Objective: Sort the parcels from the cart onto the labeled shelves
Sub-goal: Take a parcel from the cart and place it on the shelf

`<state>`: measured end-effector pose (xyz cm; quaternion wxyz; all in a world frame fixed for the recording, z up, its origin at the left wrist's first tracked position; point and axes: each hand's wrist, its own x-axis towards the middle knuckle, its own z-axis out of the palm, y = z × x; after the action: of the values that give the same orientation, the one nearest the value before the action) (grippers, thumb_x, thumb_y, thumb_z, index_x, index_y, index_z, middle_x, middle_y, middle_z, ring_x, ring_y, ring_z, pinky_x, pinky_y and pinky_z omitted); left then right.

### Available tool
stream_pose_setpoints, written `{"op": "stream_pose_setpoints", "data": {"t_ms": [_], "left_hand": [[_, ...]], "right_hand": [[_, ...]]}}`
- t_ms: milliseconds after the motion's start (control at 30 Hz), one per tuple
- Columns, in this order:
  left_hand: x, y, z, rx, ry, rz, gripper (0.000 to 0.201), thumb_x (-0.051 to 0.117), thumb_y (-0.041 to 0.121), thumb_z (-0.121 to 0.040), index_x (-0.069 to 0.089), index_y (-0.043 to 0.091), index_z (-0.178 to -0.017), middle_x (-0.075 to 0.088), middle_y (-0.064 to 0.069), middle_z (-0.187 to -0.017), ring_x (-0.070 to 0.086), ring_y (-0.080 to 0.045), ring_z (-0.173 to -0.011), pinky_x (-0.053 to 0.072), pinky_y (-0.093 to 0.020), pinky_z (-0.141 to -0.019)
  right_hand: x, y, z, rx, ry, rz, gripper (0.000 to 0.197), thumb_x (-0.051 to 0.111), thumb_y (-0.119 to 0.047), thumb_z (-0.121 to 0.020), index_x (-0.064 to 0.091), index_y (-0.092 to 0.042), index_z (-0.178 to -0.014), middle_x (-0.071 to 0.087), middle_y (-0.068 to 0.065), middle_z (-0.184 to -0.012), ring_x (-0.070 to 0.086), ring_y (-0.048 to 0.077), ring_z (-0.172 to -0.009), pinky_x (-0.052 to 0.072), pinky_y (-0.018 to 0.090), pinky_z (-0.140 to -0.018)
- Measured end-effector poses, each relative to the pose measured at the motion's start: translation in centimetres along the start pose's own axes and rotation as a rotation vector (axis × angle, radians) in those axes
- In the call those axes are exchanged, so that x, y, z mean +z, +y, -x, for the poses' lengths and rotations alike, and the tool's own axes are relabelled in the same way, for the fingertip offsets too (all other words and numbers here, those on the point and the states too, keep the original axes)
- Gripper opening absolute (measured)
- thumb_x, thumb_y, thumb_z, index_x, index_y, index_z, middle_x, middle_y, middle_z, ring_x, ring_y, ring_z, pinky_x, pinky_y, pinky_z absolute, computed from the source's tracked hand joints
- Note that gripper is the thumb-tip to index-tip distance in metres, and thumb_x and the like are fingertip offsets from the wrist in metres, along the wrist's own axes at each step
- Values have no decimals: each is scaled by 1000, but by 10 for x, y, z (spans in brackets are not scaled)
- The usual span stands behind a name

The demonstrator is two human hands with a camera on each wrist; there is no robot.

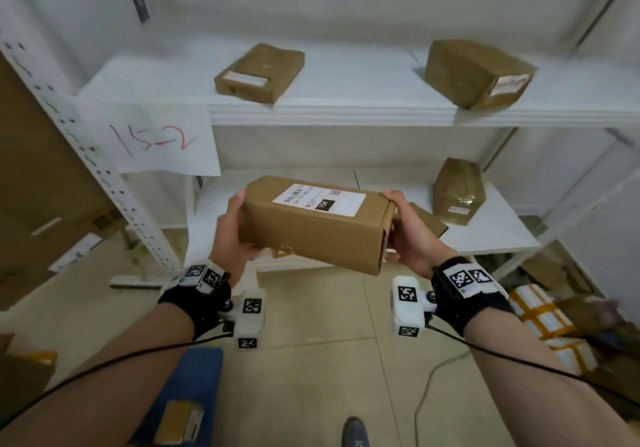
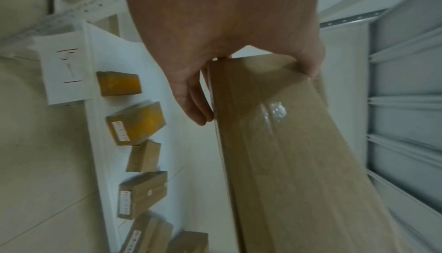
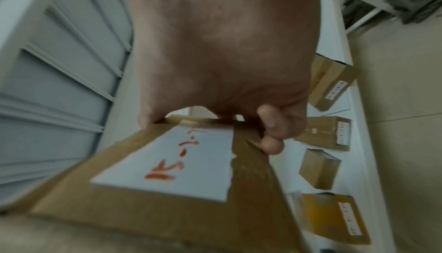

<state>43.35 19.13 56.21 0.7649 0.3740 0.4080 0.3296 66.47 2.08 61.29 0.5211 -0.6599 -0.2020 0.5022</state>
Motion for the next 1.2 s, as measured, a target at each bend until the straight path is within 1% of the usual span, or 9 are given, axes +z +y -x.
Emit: {"op": "stream_pose_setpoints", "data": {"t_ms": [100, 200, 300, 433, 567, 667, 833, 1033, 1200], "left_hand": [[14, 43, 18, 72, -48, -11, 45, 56, 63, -88, 62, 34, -122, 64, 3, -126, 59, -16, -118, 54, -45, -87], [27, 90, 30, 206, -88, -98, 92, 68, 80, -65, 49, 29, -139, 55, 2, -140, 51, -19, -130, 51, -52, -99], [54, 137, 39, 330, -156, -137, 78, 65, 77, -72, 51, 27, -131, 55, 0, -139, 54, -18, -127, 50, -53, -100], [100, 180, 37, 420, -196, -151, 64, 67, 55, -86, 42, 17, -132, 48, -7, -138, 59, -24, -118, 59, -46, -90], [138, 199, 28, 395, -156, -317, 54, 71, 34, -90, 43, 16, -133, 54, 1, -119, 61, -20, -98, 58, -43, -92], [160, 203, 10, 347, -132, -485, 50, 71, 40, -88, 47, 20, -127, 56, -1, -122, 58, -17, -103, 56, -43, -94], [194, 201, 1, 206, -277, -627, 48, 58, 48, -96, 53, 16, -131, 64, -5, -125, 69, -21, -103, 60, -37, -85], [238, 202, -14, 291, -196, -810, 45, 51, 48, -100, 45, 11, -124, 62, -1, -100, 71, -21, -86, 61, -37, -80], [257, 202, -44, 269, -148, -857, 46, 53, 49, -98, 45, 14, -127, 60, 3, -97, 68, -21, -88, 60, -37, -83]], "right_hand": [[7, -36, 19, -55, 80, -27, 55, 41, -68, -94, 67, -21, -104, 56, -2, -65, 54, 5, -44, 39, 17, -38], [14, -76, 42, -147, 115, -45, 59, 42, -72, -90, 69, -25, -112, 53, 5, -77, 53, 11, -57, 40, 22, -51], [11, -106, 63, -262, 78, -105, 64, 47, -77, -83, 68, -28, -118, 48, 12, -96, 46, 18, -71, 34, 28, -58], [-1, -138, 70, -357, 84, -251, 66, 48, -73, -88, 68, -17, -115, 47, 2, -68, 36, 14, -57, 22, 25, -47], [-5, -167, 62, -308, 231, -265, 58, 49, -70, -89, 65, -17, -102, 62, 2, -75, 52, 17, -68, 29, 27, -57], [-9, -188, 46, -269, 272, -245, 65, 57, -72, -83, 63, -17, -118, 63, 7, -92, 58, 19, -77, 41, 26, -60], [-7, -214, 9, -267, 224, -137, 45, 54, -63, -92, 68, -21, -100, 67, 7, -89, 62, 22, -85, 50, 30, -63], [-7, -231, -64, -198, 224, -201, 89, 66, -72, -65, 56, -16, -133, 74, 13, -115, 74, 24, -97, 58, 31, -60], [-19, -245, -114, -147, 175, -246, 67, 64, -59, -86, 51, -15, -136, 73, 13, -112, 73, 24, -93, 61, 33, -60]]}}
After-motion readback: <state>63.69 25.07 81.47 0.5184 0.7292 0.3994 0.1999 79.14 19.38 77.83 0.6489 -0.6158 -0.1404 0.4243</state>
